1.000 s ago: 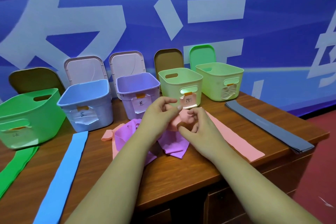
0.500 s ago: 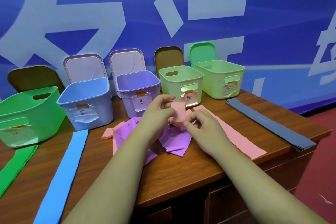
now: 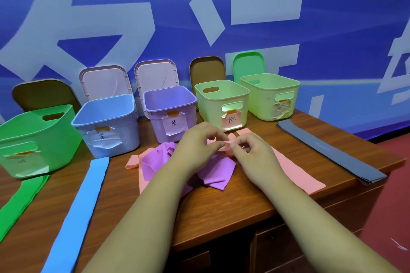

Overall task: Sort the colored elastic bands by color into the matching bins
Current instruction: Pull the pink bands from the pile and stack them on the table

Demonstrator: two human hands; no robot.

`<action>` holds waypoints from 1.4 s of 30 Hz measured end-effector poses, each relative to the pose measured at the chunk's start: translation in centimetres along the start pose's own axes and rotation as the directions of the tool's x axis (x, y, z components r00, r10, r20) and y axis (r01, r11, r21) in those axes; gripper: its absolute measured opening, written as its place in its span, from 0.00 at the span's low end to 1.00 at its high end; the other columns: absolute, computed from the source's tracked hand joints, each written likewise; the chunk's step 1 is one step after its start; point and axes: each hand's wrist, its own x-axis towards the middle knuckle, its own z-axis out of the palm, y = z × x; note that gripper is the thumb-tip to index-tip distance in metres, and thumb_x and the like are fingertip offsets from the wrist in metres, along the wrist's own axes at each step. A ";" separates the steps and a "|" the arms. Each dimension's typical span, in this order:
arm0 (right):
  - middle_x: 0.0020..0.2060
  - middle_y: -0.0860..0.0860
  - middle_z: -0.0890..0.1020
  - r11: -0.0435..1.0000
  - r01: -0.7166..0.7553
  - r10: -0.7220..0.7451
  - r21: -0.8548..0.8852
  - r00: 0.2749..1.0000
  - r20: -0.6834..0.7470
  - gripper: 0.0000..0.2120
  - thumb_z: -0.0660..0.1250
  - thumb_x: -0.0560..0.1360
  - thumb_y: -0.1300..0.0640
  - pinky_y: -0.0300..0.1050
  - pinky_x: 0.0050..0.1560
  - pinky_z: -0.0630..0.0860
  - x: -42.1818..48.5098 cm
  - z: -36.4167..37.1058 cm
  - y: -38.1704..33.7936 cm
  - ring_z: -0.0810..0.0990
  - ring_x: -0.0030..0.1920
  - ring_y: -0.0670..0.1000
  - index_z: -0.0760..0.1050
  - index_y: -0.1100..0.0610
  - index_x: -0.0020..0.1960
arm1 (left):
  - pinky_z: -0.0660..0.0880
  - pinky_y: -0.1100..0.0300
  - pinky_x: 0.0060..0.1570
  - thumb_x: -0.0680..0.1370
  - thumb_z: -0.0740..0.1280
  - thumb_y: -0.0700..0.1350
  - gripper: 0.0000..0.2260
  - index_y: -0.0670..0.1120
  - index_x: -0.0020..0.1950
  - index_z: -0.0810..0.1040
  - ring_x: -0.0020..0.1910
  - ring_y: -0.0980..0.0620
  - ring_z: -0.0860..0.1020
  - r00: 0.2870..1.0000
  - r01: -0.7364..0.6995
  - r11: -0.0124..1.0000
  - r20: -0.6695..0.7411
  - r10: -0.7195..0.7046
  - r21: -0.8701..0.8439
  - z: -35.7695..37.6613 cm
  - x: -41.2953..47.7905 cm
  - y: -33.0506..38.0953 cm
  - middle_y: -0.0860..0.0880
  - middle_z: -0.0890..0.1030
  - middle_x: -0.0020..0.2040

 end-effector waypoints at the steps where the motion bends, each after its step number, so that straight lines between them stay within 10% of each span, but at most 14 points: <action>1: 0.47 0.44 0.80 1.000 0.000 0.000 0.000 1.000 -0.001 0.03 0.70 0.80 0.52 0.42 0.44 0.73 0.0 0.0 -0.1 0.78 0.44 0.48 0.81 0.46 0.47 | 0.71 0.67 0.49 0.77 0.76 0.44 0.06 0.55 0.50 0.88 0.50 0.61 0.77 1.000 -0.004 1.000 -0.021 0.004 0.005 0.0 0.1 0.0 0.58 0.80 0.49; 15: 0.57 0.41 0.73 0.998 -0.060 0.060 -0.008 0.998 0.021 0.21 0.76 0.75 0.47 0.35 0.46 0.70 -0.1 0.1 -0.1 0.77 0.49 0.43 0.71 0.44 0.63 | 0.75 0.68 0.52 0.81 0.72 0.41 0.06 0.50 0.54 0.86 0.51 0.62 0.80 0.967 -0.081 0.992 -0.251 0.054 -0.100 -5.4 4.3 4.5 0.58 0.85 0.51; 24: 0.69 0.39 0.69 0.998 -0.063 0.064 0.029 0.998 -0.015 0.37 0.77 0.73 0.39 0.48 0.66 0.73 -0.2 -0.4 -0.6 0.70 0.69 0.44 0.65 0.41 0.76 | 0.77 0.68 0.49 0.81 0.69 0.41 0.08 0.51 0.54 0.86 0.50 0.60 0.81 0.926 -0.205 0.978 -0.333 0.177 -0.048 -9.7 7.1 9.7 0.58 0.85 0.50; 32: 0.58 0.35 0.79 0.996 -0.040 0.034 0.083 0.997 0.074 0.21 0.74 0.78 0.49 0.34 0.51 0.76 -0.7 -0.6 -1.6 0.78 0.56 0.35 0.71 0.39 0.67 | 0.80 0.62 0.50 0.80 0.69 0.43 0.08 0.54 0.52 0.86 0.50 0.60 0.82 0.907 -0.198 0.979 -0.389 0.160 -0.057 -11.1 8.2 11.9 0.59 0.85 0.49; 42: 0.43 0.47 0.84 0.991 -0.041 0.044 0.130 0.999 -0.022 0.05 0.67 0.83 0.52 0.47 0.44 0.79 -1.7 -1.2 -2.5 0.82 0.46 0.48 0.81 0.49 0.51 | 0.78 0.66 0.46 0.77 0.70 0.45 0.06 0.54 0.49 0.87 0.47 0.64 0.81 0.906 -0.086 0.995 -0.419 0.055 -0.055 -11.9 10.1 13.5 0.60 0.85 0.45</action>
